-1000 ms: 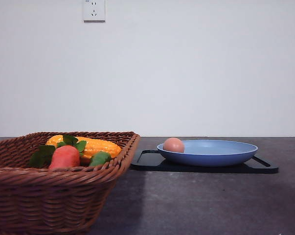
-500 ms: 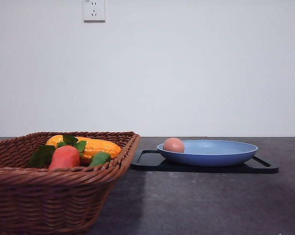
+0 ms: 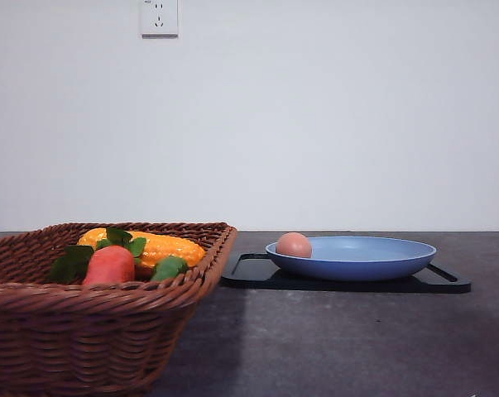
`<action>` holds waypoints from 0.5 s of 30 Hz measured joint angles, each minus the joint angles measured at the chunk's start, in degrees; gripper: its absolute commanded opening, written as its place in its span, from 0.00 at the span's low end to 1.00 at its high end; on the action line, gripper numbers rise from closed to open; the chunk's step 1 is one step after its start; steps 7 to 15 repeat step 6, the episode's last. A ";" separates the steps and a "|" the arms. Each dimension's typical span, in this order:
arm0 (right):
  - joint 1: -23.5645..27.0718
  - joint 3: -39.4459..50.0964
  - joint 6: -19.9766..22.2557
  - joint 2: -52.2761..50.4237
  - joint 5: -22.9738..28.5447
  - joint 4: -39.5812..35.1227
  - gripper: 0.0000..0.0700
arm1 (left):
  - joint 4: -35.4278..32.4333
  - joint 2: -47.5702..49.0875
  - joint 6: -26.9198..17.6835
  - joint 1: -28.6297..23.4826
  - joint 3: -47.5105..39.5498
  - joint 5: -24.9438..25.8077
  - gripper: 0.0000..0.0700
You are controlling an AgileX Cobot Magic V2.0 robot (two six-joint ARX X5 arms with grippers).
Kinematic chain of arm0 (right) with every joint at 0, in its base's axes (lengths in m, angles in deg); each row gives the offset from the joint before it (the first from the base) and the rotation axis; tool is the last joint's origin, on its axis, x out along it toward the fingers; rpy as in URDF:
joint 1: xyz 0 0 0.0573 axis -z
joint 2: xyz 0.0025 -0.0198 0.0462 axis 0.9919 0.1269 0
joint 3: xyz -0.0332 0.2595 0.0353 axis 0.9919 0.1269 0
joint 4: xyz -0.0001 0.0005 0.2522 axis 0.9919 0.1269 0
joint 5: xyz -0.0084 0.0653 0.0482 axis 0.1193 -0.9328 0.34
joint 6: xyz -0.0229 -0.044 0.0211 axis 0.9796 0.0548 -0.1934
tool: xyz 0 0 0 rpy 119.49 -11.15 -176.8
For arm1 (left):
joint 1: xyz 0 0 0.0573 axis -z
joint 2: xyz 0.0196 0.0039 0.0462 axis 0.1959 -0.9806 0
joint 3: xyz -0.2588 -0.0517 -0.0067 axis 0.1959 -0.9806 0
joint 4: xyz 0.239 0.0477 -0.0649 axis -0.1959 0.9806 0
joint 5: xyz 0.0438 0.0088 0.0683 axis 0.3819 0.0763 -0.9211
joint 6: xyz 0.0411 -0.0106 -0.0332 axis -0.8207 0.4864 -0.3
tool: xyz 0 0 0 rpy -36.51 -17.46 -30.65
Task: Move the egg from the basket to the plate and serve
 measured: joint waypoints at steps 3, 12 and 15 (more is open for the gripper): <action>0.00 0.00 0.02 0.00 0.00 0.00 0.00 | 0.00 0.00 0.00 0.00 0.00 0.00 0.00; 0.00 0.00 0.02 0.00 0.00 0.00 0.00 | 0.00 0.02 0.00 0.00 0.00 -0.02 0.00; 0.00 0.00 0.02 0.00 0.00 0.00 0.00 | 0.00 0.02 0.00 0.00 0.00 -0.02 0.00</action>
